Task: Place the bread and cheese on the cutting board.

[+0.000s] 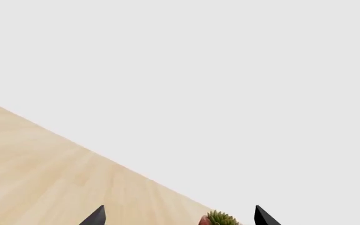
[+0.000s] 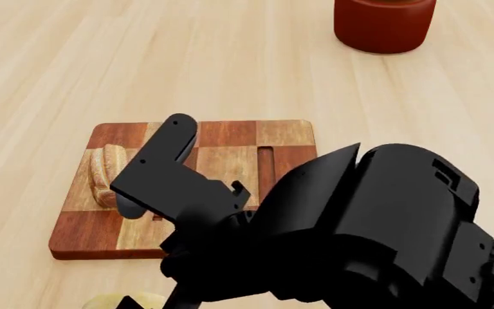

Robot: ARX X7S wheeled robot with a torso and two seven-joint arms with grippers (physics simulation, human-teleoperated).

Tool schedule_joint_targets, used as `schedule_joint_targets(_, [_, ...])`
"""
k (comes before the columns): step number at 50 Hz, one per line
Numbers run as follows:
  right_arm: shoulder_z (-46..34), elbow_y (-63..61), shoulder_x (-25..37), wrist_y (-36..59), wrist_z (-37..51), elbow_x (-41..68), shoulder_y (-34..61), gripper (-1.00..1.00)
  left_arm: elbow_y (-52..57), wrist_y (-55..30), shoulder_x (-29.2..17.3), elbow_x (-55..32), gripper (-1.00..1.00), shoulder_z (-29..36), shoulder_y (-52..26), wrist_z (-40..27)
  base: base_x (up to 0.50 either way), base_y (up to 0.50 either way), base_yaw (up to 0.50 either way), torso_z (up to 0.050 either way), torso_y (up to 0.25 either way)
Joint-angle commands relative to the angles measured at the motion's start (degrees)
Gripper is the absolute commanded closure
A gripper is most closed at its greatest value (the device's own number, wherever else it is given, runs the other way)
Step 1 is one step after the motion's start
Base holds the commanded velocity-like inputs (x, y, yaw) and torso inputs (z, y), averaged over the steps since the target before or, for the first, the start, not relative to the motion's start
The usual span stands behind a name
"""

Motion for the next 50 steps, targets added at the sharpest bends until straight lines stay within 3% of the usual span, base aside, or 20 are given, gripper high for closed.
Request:
schedule_joint_targets(1, [-4.0,2.7,-2.1,-2.6,-3.2,-4.3,-1.7,-1.00,0.3,0.1,-0.2,-0.3,-1.00,-0.2,0.1,-0.2,0.00,0.00,0.00,0.000,0.000])
schedule_joint_targets(50, [-10.9,8.8,-5.2,-7.6,-7.9,-10.6,-4.7,-1.00,0.2,0.4,-0.6,-0.4,-1.00,0.1,0.0,-0.2,0.00,0.00,0.00,0.000,0.000])
